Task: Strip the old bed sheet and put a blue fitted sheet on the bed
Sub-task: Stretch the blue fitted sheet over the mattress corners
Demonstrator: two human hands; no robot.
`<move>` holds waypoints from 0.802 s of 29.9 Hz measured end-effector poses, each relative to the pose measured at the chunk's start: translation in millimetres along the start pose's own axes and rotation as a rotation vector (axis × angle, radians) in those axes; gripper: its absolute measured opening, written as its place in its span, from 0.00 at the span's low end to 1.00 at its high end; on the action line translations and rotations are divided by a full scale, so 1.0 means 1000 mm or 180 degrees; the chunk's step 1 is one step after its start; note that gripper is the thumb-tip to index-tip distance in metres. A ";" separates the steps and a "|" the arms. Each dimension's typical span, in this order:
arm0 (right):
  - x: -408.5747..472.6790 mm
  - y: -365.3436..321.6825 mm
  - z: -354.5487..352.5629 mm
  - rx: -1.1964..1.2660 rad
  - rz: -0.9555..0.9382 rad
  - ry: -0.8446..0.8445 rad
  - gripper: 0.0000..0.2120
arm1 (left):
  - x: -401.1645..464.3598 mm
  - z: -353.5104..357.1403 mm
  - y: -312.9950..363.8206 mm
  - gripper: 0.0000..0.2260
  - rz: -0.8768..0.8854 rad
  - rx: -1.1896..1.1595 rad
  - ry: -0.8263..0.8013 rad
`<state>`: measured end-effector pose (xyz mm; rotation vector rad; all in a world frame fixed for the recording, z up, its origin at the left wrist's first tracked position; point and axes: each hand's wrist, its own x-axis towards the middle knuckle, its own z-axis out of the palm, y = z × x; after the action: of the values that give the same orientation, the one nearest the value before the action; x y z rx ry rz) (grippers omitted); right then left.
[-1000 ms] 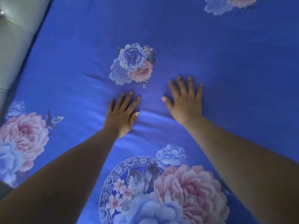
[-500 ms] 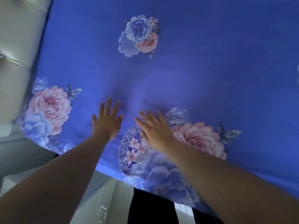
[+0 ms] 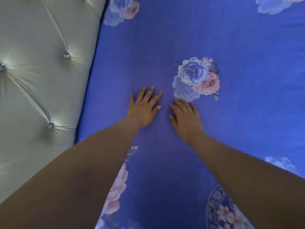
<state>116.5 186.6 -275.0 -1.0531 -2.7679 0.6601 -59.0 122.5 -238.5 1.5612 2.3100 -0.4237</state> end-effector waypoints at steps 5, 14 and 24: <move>0.061 -0.042 0.030 0.0033 0.0390 0.0035 0.27 | 0.082 -0.024 -0.048 0.24 0.0194 -0.0125 -0.0157; 0.149 -0.030 0.033 -0.0380 -0.0124 0.0413 0.30 | 0.128 -0.014 -0.190 0.33 -0.1452 -0.0882 -0.0028; 0.141 -0.127 0.070 -0.0496 -0.0864 -0.0714 0.31 | 0.114 -0.009 -0.206 0.31 -0.2004 -0.1321 -0.0086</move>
<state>-84.3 169.0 -290.1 -0.6389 -3.1203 0.5636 -292.1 147.5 -265.2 0.6209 2.6146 -0.0838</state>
